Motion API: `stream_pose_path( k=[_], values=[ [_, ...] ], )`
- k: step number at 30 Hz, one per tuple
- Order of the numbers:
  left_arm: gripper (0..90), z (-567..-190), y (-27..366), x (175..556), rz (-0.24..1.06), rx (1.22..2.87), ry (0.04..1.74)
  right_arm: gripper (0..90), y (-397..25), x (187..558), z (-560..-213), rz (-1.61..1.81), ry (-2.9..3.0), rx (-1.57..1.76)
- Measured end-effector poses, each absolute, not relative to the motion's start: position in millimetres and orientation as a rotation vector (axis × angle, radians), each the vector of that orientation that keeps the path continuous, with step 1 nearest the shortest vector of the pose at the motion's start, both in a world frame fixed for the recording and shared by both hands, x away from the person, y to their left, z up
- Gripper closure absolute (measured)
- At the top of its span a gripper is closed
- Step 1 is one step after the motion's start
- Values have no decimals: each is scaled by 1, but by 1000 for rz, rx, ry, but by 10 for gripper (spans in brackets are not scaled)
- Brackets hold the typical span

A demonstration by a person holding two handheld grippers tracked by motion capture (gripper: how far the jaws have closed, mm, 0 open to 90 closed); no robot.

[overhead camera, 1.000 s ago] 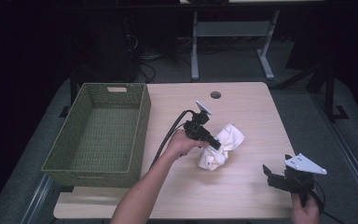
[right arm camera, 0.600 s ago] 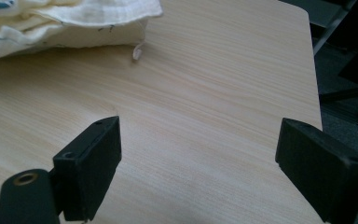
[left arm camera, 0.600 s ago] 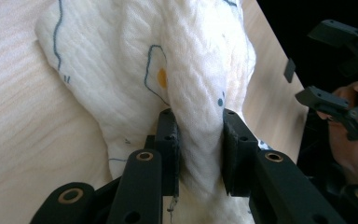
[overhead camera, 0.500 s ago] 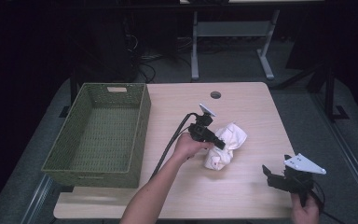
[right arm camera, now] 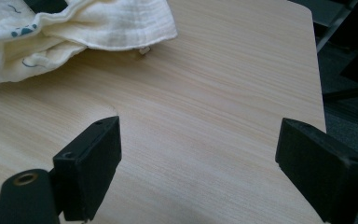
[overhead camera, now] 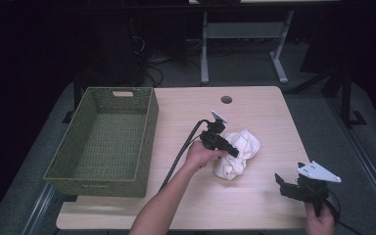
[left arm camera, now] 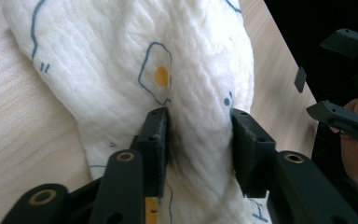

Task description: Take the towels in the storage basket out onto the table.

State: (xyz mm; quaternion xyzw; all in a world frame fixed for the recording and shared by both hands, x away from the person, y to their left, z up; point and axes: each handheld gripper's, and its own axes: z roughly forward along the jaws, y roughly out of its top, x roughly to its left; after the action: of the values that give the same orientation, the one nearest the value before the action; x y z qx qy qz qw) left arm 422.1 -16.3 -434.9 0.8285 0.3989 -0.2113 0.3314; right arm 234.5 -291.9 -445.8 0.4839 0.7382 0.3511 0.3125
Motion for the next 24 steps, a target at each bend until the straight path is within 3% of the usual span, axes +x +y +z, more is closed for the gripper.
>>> stream_pose_path(
  k=[24],
  values=[
    [455, -420, 12, 411, -491, 2099, 1014, 139, -293, 236, -447, 908, 1947, 1285]
  ],
)
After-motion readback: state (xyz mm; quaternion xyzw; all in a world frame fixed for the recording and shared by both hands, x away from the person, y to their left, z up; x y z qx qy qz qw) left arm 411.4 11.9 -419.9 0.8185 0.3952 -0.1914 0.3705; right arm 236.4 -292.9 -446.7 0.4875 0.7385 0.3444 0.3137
